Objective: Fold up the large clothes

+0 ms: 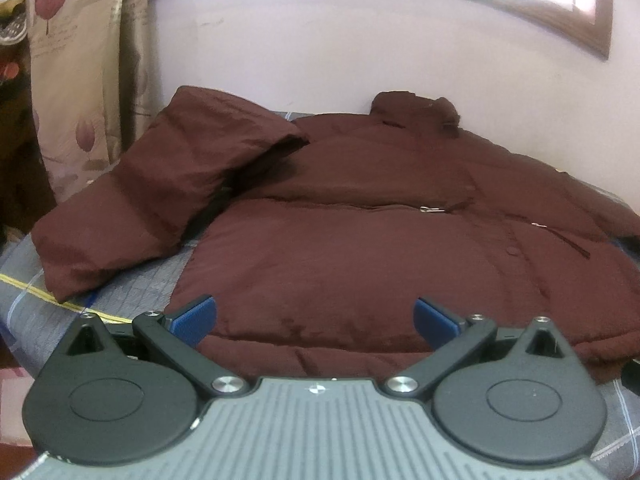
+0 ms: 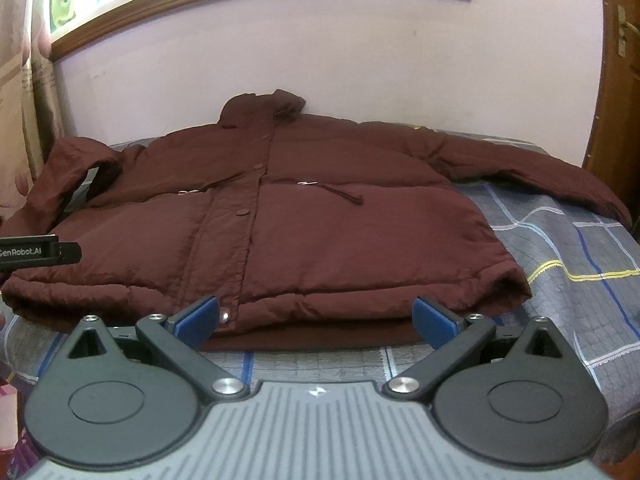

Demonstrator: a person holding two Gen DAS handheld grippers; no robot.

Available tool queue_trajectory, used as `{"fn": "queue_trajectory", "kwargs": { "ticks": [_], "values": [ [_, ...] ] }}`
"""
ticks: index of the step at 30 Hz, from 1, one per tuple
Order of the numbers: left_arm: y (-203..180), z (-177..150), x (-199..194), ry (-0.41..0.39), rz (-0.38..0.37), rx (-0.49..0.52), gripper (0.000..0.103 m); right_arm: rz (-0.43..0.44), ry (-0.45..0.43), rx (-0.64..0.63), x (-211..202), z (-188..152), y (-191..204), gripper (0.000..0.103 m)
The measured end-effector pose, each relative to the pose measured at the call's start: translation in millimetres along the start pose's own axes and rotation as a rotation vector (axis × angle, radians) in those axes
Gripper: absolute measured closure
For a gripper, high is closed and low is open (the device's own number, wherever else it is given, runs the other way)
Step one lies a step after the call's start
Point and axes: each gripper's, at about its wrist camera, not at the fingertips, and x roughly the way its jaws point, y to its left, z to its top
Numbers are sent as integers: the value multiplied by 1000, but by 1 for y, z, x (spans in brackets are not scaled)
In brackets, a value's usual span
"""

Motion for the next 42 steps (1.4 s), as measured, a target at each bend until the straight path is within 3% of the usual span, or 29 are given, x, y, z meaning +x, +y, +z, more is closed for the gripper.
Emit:
{"fn": "queue_trajectory", "kwargs": {
  "ticks": [12,27,35,37,42],
  "values": [
    [27,3,11,18,34,-55,0,-20,6,-80,3,3,25,0],
    [80,6,21,22,108,-150,0,69,25,-93,9,4,43,0],
    [153,4,19,-39,126,-267,0,84,47,-114,14,3,52,0],
    [179,1,25,-28,116,-321,0,86,49,-116,16,3,54,0],
    [235,-8,41,53,169,-496,7,89,72,-117,22,1,57,0]
  ]
}}
